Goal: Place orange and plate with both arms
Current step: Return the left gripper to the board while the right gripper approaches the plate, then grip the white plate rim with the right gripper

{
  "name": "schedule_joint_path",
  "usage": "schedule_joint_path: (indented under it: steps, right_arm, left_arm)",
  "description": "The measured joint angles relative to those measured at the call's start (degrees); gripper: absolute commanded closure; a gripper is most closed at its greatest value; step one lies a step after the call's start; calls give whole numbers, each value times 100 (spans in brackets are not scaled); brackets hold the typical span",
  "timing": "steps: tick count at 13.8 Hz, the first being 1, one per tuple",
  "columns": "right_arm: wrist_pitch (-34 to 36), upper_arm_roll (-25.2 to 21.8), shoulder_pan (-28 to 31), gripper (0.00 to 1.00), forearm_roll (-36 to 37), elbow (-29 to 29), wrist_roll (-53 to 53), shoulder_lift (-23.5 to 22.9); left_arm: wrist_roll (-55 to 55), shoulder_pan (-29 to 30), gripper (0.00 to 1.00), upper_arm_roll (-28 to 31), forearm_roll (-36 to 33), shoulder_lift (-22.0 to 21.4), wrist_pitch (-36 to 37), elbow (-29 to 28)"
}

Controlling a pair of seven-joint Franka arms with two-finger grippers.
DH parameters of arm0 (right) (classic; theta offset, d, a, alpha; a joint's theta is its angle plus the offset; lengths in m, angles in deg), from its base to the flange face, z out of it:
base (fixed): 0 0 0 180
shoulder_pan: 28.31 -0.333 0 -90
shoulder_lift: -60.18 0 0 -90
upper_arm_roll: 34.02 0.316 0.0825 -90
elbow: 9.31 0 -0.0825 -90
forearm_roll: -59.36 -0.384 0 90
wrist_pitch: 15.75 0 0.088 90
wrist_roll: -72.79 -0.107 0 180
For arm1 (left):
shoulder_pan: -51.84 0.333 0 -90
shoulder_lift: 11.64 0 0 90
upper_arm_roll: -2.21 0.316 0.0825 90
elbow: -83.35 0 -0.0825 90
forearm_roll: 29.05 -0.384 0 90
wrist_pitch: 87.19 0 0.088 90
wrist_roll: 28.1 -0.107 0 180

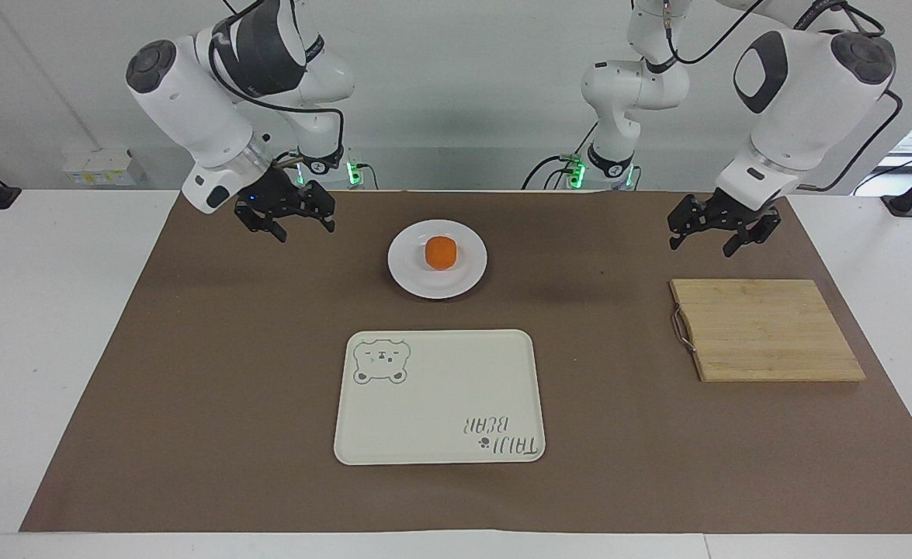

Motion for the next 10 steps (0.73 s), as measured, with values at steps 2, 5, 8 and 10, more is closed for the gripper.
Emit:
schedule_joint_path:
  steps: [2, 5, 8, 10]
  right_arm:
    - [-496, 1, -98, 0, -503, 540, 442, -72]
    - [-1116, 6, -395, 0, -1151, 1226, 908, -185]
    - [-1632, 7, -563, 0, -1749, 1729, 1748, -380]
    - [-1740, 7, -592, 0, -2190, 1939, 2280, -528]
  left_arm:
    - [-3, 5, 0, -10, -252, -4, 487, 363]
    - [10, 103, 0, 7, -311, -9, 778, 639]
    - [7, 204, 0, 13, -311, -10, 779, 640]
    - [7, 204, 0, 12, -311, -10, 779, 640]
